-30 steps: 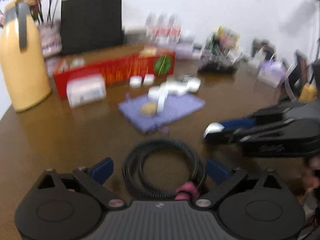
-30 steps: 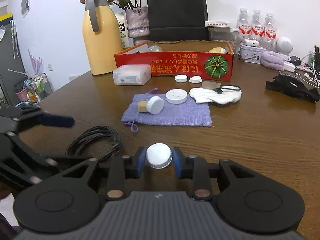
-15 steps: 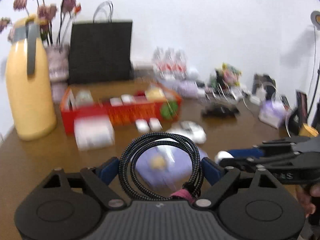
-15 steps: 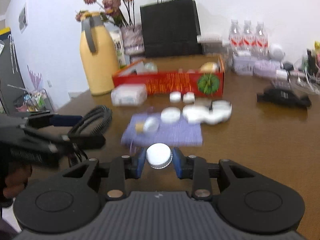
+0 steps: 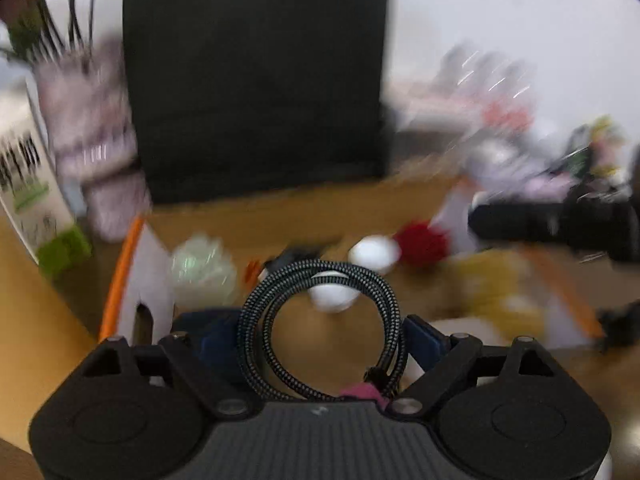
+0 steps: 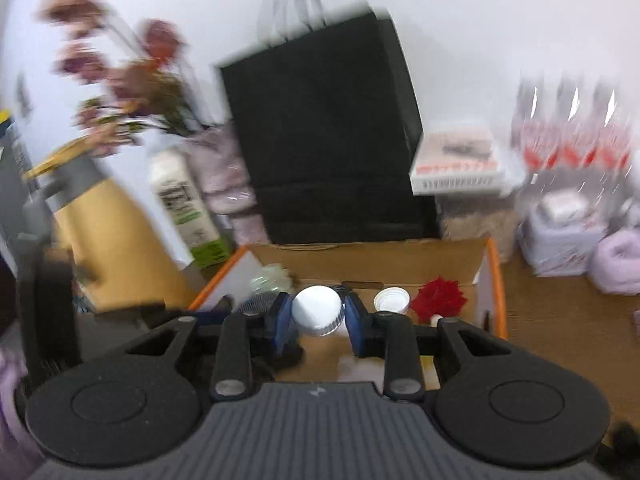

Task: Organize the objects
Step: 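Carry the cable and white cap into the box and open both tools, then move both tools back toward the purple cloth, then grasp the small beige block with the left tool while the right tool grasps a white cap, then lower the beige block and white cap into the box and release both, then move both tools back toward the purple cloth, then grasp a white cap with the left tool while the right tool grasps another white cap, then carry both white caps into the box and open both tools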

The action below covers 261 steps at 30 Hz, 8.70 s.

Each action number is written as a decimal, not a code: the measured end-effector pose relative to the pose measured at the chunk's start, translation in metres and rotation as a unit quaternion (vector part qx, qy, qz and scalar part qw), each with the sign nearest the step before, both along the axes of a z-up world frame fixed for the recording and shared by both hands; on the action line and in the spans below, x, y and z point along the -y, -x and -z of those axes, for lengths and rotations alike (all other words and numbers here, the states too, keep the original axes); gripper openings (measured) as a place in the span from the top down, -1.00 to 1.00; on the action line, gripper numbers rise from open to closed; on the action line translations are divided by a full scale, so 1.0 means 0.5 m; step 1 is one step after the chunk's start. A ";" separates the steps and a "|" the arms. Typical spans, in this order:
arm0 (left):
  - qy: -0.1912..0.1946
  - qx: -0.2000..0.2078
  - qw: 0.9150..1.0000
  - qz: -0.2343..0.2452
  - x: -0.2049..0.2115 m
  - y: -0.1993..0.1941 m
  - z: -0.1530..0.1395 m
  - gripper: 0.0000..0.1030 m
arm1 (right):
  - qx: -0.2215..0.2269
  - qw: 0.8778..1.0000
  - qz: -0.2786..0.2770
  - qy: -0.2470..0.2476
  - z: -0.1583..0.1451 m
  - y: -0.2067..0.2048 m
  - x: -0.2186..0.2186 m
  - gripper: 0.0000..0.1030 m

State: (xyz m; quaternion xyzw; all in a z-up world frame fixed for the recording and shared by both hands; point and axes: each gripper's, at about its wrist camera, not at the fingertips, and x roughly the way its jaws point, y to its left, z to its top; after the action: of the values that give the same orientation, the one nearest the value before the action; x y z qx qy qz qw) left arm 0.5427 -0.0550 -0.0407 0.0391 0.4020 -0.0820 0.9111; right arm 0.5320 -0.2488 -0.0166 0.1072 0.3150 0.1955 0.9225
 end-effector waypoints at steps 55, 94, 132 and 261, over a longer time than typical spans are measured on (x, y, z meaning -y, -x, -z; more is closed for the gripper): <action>0.041 0.109 0.982 0.150 -0.018 0.645 0.042 0.00 | 0.037 0.998 0.020 0.050 0.109 0.668 0.039 -0.23; 0.110 0.100 0.985 0.091 -0.045 0.718 0.025 0.61 | 0.033 0.996 0.048 0.075 0.172 0.630 -0.013 0.81; 0.106 0.064 0.992 -0.023 -0.105 -0.022 -0.052 0.08 | -0.038 0.998 0.046 0.029 0.101 -0.103 -0.016 0.09; 0.054 -0.016 0.996 0.063 -0.095 -0.085 0.033 -0.05 | -0.056 0.970 -0.059 0.230 0.129 -0.179 -0.108 -0.60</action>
State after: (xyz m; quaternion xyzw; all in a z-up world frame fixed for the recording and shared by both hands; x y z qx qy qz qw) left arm 0.5854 -0.0074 -0.0574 0.0134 0.4086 -0.1618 0.8982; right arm 0.6217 -0.1951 -0.0812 -0.1160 0.4086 0.1657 0.8900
